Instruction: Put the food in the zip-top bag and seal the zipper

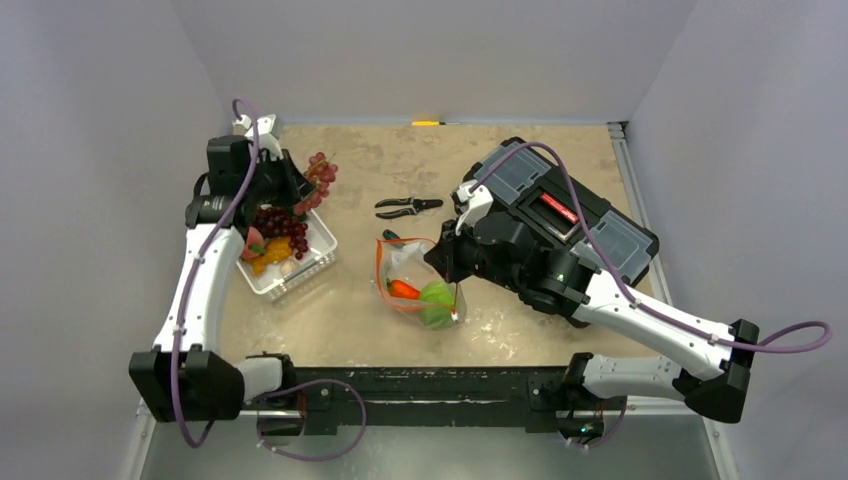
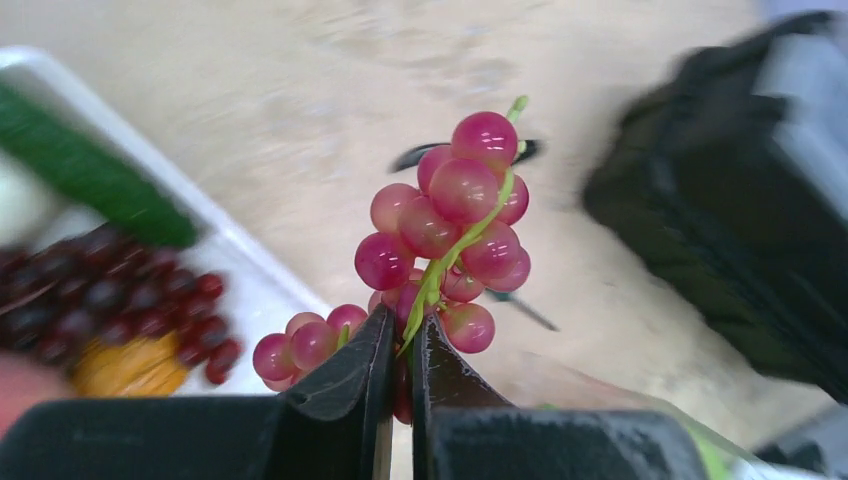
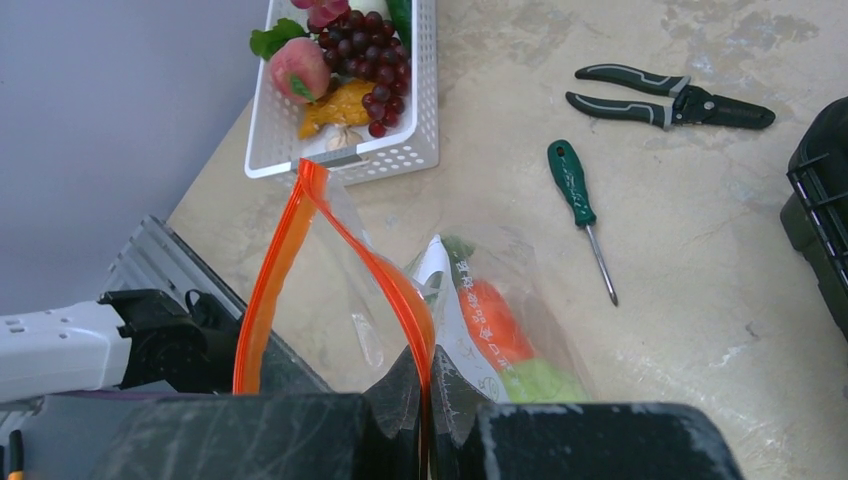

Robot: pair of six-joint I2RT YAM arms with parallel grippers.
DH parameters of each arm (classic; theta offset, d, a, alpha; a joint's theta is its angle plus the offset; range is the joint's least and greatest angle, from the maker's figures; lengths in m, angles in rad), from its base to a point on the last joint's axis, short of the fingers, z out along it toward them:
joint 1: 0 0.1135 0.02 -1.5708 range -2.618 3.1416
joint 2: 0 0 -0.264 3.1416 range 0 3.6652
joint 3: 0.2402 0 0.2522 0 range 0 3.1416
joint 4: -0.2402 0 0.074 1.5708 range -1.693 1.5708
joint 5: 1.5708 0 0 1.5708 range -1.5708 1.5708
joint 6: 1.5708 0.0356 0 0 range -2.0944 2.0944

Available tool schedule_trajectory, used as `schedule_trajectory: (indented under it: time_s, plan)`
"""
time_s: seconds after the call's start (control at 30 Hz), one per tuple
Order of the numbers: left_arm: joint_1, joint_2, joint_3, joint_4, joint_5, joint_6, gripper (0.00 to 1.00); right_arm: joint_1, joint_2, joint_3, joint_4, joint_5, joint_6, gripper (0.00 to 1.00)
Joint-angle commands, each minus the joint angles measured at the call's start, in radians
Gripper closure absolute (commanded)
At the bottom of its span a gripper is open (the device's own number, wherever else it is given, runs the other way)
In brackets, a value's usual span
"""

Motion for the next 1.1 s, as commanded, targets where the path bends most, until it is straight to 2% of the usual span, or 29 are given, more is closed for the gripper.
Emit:
schedule_trajectory:
  time_s: [0.0, 0.17, 0.23, 0.27, 0.3, 0.37, 0.43, 0.7, 0.83, 0.97, 1.07]
  plan:
    - [-0.015, -0.133, -0.117, 0.423, 0.566, -0.106, 1.00, -0.001, 0.000, 0.013, 0.073, 0.013, 0.028, 1.00]
    - [-0.094, -0.202, -0.254, 1.004, 0.923, -0.396, 1.00, -0.001, 0.002, 0.032, 0.063, 0.020, 0.045, 1.00]
    - [-0.127, -0.194, -0.304, 1.287, 0.985, -0.582, 1.00, -0.001, -0.003, 0.028, 0.066, 0.041, 0.052, 1.00]
    - [-0.144, -0.182, -0.330, 1.448, 1.006, -0.722, 1.00, -0.002, -0.002, 0.034, 0.056, 0.055, 0.061, 1.00]
    - [-0.161, -0.165, -0.339, 1.615, 1.021, -0.795, 1.00, -0.001, -0.001, 0.035, 0.051, 0.058, 0.067, 1.00]
    - [-0.180, -0.115, -0.356, 1.999, 1.022, -1.058, 1.00, -0.001, -0.005, 0.023, 0.059, 0.064, 0.086, 1.00]
    - [-0.214, -0.108, -0.355, 2.039, 1.033, -1.126, 1.00, -0.003, -0.011, 0.007, 0.072, 0.066, 0.111, 1.00]
    - [-0.408, -0.154, -0.440, 2.037, 1.134, -0.973, 1.00, -0.002, -0.048, -0.020, 0.115, 0.036, 0.147, 1.00]
    - [-0.433, -0.137, -0.449, 2.015, 1.117, -0.934, 1.00, -0.003, -0.061, 0.001, 0.104, 0.033, 0.138, 1.00]
    - [-0.433, -0.115, -0.455, 1.882, 1.083, -0.823, 1.00, -0.002, -0.083, -0.007, 0.104, 0.031, 0.140, 1.00]
    - [-0.433, -0.133, -0.444, 1.662, 1.052, -0.677, 1.00, -0.003, -0.093, -0.020, 0.104, 0.040, 0.145, 1.00]
